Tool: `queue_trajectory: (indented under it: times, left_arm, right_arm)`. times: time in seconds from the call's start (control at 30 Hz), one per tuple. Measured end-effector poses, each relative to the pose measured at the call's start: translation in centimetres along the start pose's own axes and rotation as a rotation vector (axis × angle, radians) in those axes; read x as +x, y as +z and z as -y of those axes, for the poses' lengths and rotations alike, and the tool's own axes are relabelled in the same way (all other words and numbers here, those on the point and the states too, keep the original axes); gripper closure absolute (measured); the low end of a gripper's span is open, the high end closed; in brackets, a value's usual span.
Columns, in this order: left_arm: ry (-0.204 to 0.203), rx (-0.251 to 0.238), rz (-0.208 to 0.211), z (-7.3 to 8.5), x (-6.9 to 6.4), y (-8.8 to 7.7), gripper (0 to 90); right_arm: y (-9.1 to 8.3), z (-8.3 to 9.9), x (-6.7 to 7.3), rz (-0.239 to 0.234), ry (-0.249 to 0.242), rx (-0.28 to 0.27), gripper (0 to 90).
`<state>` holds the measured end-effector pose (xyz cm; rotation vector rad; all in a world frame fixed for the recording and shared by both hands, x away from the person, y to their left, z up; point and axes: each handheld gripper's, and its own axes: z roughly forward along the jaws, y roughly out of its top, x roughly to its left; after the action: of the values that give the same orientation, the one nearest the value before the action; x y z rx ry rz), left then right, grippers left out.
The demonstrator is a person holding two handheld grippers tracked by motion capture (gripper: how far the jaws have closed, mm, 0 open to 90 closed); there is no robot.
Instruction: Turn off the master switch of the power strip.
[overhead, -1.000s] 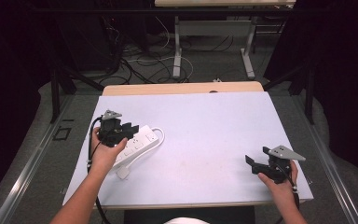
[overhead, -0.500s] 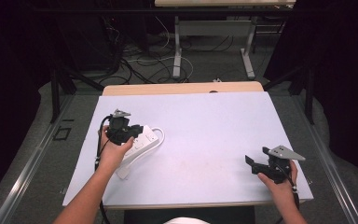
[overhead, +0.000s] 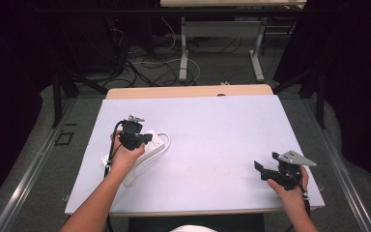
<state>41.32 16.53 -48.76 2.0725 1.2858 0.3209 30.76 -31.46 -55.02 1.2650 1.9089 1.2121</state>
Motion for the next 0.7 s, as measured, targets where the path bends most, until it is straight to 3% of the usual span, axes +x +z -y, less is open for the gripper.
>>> queue_trajectory:
  times: [0.17,0.4,0.7]
  left_arm:
    - [-0.008,0.012,-0.026,-0.1,-0.2,0.9,90.0]
    - [-0.039,0.029,-0.017,-0.5,-0.2,2.3,90.0]
    - [-0.057,0.065,-0.041,-0.7,-0.5,3.8,90.0]
  right_arm:
    - [0.0,0.0,0.0,0.000,-0.004,0.006,18.2]
    - [0.1,0.0,0.0,-0.003,0.003,-0.002,18.2]
    - [-0.1,0.0,-0.1,-0.006,-0.001,0.016,18.2]
